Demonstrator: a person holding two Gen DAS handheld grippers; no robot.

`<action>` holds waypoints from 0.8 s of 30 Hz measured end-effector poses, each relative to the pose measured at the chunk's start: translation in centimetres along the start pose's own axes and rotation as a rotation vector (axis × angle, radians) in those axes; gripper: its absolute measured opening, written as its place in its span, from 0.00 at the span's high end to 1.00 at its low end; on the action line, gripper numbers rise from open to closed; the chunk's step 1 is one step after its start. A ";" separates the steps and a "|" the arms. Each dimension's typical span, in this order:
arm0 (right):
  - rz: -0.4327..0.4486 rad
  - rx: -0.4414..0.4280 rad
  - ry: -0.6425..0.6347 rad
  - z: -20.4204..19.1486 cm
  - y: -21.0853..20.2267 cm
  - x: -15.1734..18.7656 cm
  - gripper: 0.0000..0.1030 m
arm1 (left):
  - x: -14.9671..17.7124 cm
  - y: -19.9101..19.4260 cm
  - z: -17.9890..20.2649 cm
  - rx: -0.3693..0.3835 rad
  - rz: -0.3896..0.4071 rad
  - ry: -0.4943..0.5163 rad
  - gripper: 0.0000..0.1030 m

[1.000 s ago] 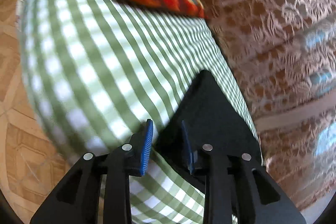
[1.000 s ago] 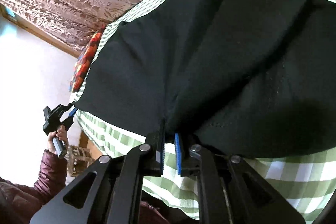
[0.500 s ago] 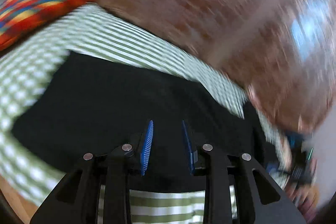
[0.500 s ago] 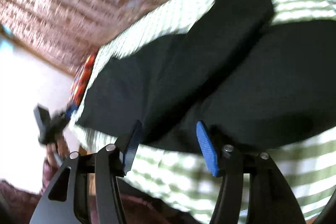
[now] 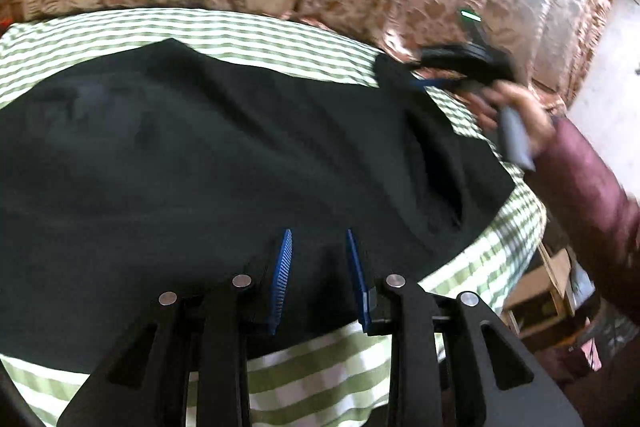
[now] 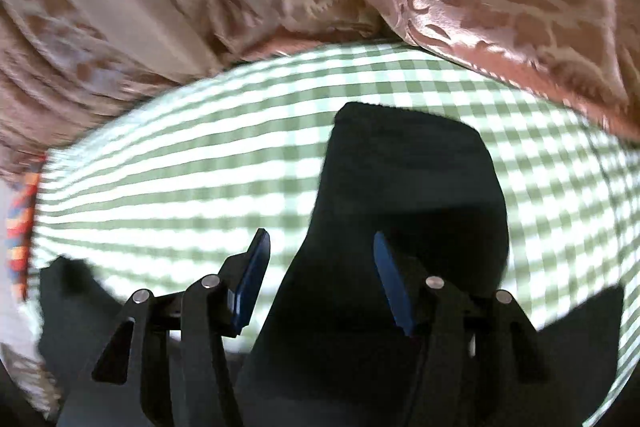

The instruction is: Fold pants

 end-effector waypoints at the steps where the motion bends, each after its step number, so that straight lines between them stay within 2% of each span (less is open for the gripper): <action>1: -0.019 0.040 -0.010 -0.5 1.2 -0.5 0.47 | 0.2 0.1 0.5 0.017 -0.009 0.008 0.67; 2: -0.048 0.062 -0.021 -0.8 2.6 -0.8 0.49 | 0.2 0.4 0.9 0.032 -0.015 0.015 0.62; 3: -0.071 0.078 -0.037 -1.0 3.6 -0.9 0.53 | 0.3 0.6 1.5 0.054 -0.025 0.028 0.61; 4: -0.084 0.109 -0.051 -1.0 4.4 -0.9 0.68 | 0.1 0.9 1.9 0.063 -0.033 0.040 0.61; 5: -0.086 0.125 -0.055 -0.8 4.8 -0.9 0.79 | 0.1 1.2 2.5 0.067 -0.043 0.065 0.58; 6: -0.081 0.104 -0.051 -0.4 4.7 -0.9 0.89 | 0.1 1.5 3.0 0.067 -0.052 0.090 0.54; 7: -0.077 0.086 -0.050 -0.1 4.4 -0.8 0.93 | 0.1 1.8 3.4 0.071 -0.058 0.107 0.54; 9: -0.043 0.018 -0.018 1.5 2.7 -0.6 0.94 | 0.0 2.4 4.3 0.095 -0.074 0.132 0.54; 13: 0.085 -0.099 0.102 6.8 -3.7 0.7 0.94 | -0.1 3.4 5.8 0.114 -0.090 0.181 0.54; 15: 0.134 -0.143 0.158 9.3 -6.5 1.7 0.94 | -0.3 3.9 6.9 0.131 -0.097 0.209 0.39; 16: 0.158 -0.164 0.189 10.6 -7.9 2.3 0.94 | -0.4 4.0 7.3 0.137 -0.097 0.220 0.38; 20: 0.243 -0.242 0.355 16.7 -12.6 6.9 0.94 | -0.1 5.2 9.3 0.159 -0.122 0.272 0.38; 21: 0.251 -0.260 0.389 18.2 -13.0 8.4 0.94 | 0.1 5.6 9.6 0.167 -0.133 0.276 0.38; 24: 0.230 -0.242 0.475 21.9 -12.0 12.9 0.95 | 0.7 6.8 10.2 0.166 -0.165 0.285 0.38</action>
Point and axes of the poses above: each gripper's, at about its wrist camera, not at the fingertips, and y roughly the way its jaws point, z to its right, x to its underside, the point moved 4 cm from there along y, roughly the way its jaws point, and after that the axes turned 12 degrees about x, right-handed, at the moved point
